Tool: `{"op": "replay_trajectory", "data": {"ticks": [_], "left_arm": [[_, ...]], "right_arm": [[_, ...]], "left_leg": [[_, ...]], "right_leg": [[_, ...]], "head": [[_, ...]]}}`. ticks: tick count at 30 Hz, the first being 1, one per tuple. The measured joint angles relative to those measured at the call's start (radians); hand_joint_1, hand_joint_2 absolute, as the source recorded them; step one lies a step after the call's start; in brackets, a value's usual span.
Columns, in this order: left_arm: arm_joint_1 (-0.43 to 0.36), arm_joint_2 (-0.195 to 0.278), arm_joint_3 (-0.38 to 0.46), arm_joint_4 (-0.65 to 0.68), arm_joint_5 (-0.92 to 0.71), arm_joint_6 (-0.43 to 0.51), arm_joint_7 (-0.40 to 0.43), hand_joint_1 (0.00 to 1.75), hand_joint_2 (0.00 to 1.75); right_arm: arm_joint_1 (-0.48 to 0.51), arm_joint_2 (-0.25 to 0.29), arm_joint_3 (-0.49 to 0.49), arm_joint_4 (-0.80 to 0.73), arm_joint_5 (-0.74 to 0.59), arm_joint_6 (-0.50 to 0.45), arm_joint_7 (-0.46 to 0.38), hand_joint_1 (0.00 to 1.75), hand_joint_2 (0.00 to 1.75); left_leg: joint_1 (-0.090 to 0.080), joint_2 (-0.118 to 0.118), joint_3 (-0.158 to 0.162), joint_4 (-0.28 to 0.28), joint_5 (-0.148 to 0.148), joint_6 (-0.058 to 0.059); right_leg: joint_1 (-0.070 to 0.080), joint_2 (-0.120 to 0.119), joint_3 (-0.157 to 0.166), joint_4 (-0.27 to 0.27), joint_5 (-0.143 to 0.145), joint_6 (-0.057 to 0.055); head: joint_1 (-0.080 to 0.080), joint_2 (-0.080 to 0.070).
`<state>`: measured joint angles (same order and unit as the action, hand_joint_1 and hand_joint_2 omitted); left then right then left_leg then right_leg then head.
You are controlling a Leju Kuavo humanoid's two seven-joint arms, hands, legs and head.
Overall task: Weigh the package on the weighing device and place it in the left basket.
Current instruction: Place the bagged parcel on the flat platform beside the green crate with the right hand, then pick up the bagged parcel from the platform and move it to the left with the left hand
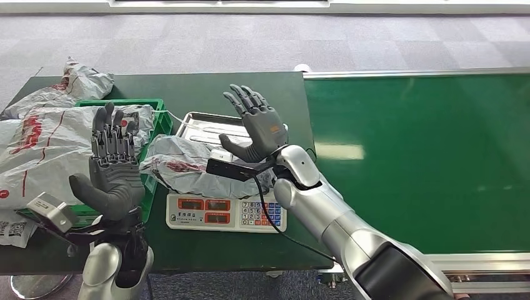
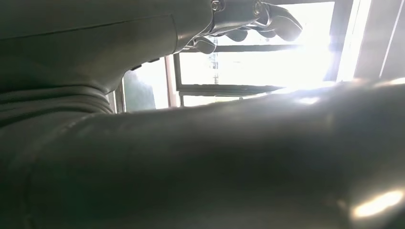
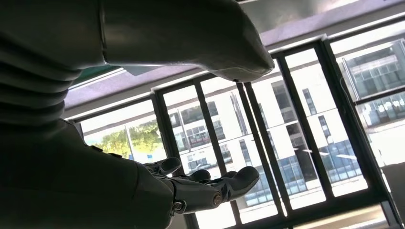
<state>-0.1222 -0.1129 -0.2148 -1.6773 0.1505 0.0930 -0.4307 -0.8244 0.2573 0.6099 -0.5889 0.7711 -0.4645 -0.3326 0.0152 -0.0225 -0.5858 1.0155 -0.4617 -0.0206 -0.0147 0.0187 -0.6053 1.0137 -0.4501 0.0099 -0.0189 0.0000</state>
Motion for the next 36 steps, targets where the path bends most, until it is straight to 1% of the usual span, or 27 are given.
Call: {"op": "replay_trajectory", "data": {"ticks": [3,8,10,13,14,16,18,20,23,26,29,31,34,36], "left_arm": [[0.008,0.000,0.000,-0.004,-0.054,0.024,-0.001,0.00,0.00],[0.016,0.009,0.000,-0.014,-0.260,0.065,0.031,0.00,0.00],[0.006,0.021,-0.004,-0.015,-0.393,0.063,0.073,0.00,0.00],[-0.028,0.062,-0.024,-0.007,-0.683,0.032,0.157,0.00,0.00],[-0.040,0.077,-0.030,-0.002,-0.754,0.021,0.175,0.00,0.00],[-0.062,0.101,-0.040,0.009,-0.824,0.007,0.191,0.00,0.00],[-0.089,0.125,-0.052,0.021,-0.862,-0.019,0.206,0.00,0.87],[-0.142,0.165,-0.084,0.048,-0.910,-0.075,0.231,0.00,1.75],[-0.257,0.237,-0.146,0.116,-0.943,-0.164,0.251,0.00,1.75],[-0.366,0.311,-0.208,0.184,-0.932,-0.249,0.255,0.00,1.75],[-0.447,0.379,-0.274,0.237,-0.894,-0.339,0.257,0.00,1.75],[-0.500,0.419,-0.322,0.275,-0.855,-0.390,0.257,0.00,1.75],[-0.581,0.467,-0.419,0.341,-0.788,-0.434,0.262,0.00,1.75],[-0.607,0.478,-0.482,0.380,-0.757,-0.436,0.267,0.00,1.75]], "right_arm": [[0.034,-0.020,-0.019,-0.114,-0.008,-0.030,0.003,0.00,0.00],[0.187,-0.085,-0.048,-0.496,-0.014,-0.045,0.044,0.00,0.00],[0.251,-0.111,-0.055,-0.626,0.001,-0.059,0.042,0.00,0.00],[0.371,-0.154,-0.066,-0.813,0.039,-0.086,0.027,0.00,0.00],[0.409,-0.169,-0.069,-0.868,0.047,-0.090,0.025,0.00,0.00],[0.469,-0.196,-0.074,-0.958,0.055,-0.092,0.023,0.00,0.87],[0.505,-0.216,-0.081,-1.018,0.067,-0.093,0.025,0.00,1.75],[0.531,-0.237,-0.093,-1.062,0.092,-0.099,0.036,0.00,1.75],[0.573,-0.279,-0.118,-1.113,0.120,-0.116,0.052,0.00,1.75],[0.635,-0.333,-0.155,-1.157,0.129,-0.152,0.059,0.00,1.75],[0.705,-0.387,-0.201,-1.196,0.128,-0.199,0.059,0.00,1.75],[0.767,-0.414,-0.246,-1.231,0.104,-0.222,0.034,0.00,1.75],[0.852,-0.440,-0.321,-1.274,0.055,-0.234,-0.017,0.00,1.75],[0.875,-0.449,-0.346,-1.285,0.038,-0.235,-0.031,0.00,1.75]], "left_leg": [[0.000,0.000,0.000,0.000,0.000,0.000],[0.000,-0.001,-0.001,0.000,-0.001,0.000],[0.000,-0.001,-0.001,0.000,-0.002,0.000],[0.000,-0.001,-0.001,0.000,-0.002,0.000],[0.000,-0.001,-0.001,0.000,-0.002,0.000],[0.000,0.001,-0.001,0.000,-0.002,0.000],[0.000,0.003,0.000,0.000,-0.002,-0.001],[0.000,0.002,0.000,0.000,-0.001,0.000],[0.000,0.001,0.000,0.000,0.001,-0.001],[0.000,0.003,0.000,0.000,0.001,-0.002],[0.000,0.005,0.001,0.000,0.001,-0.002],[0.000,0.005,0.000,0.001,0.001,-0.002],[0.000,0.004,-0.002,0.000,0.001,-0.002],[0.000,0.005,-0.002,0.000,0.001,-0.002]], "right_leg": [[0.000,0.000,0.000,0.000,0.000,0.000],[0.000,-0.001,-0.001,0.000,-0.001,0.000],[0.000,-0.001,-0.001,-0.001,-0.001,0.000],[0.000,-0.002,-0.001,-0.001,-0.001,0.000],[0.000,-0.002,-0.001,-0.001,-0.001,0.000],[0.000,0.000,-0.002,-0.001,-0.001,-0.001],[0.000,0.002,-0.002,-0.001,-0.001,-0.001],[0.000,0.001,-0.002,-0.001,0.000,-0.001],[0.000,0.000,-0.002,-0.001,0.001,-0.002],[0.000,0.001,-0.002,-0.001,0.003,-0.002],[0.000,0.004,-0.003,-0.001,0.003,-0.002],[0.000,0.005,-0.004,-0.001,0.003,-0.002],[0.000,0.003,-0.004,-0.001,0.003,-0.002],[0.000,0.004,-0.005,-0.001,0.003,-0.002]], "head": [[0.000,0.000],[0.000,0.000],[0.000,0.000],[0.000,0.000],[0.000,0.000],[0.000,0.000],[0.000,0.000],[0.000,0.000],[0.000,0.000],[0.000,0.000],[0.000,0.000],[0.000,0.000],[0.000,0.000],[0.000,0.000]]}}
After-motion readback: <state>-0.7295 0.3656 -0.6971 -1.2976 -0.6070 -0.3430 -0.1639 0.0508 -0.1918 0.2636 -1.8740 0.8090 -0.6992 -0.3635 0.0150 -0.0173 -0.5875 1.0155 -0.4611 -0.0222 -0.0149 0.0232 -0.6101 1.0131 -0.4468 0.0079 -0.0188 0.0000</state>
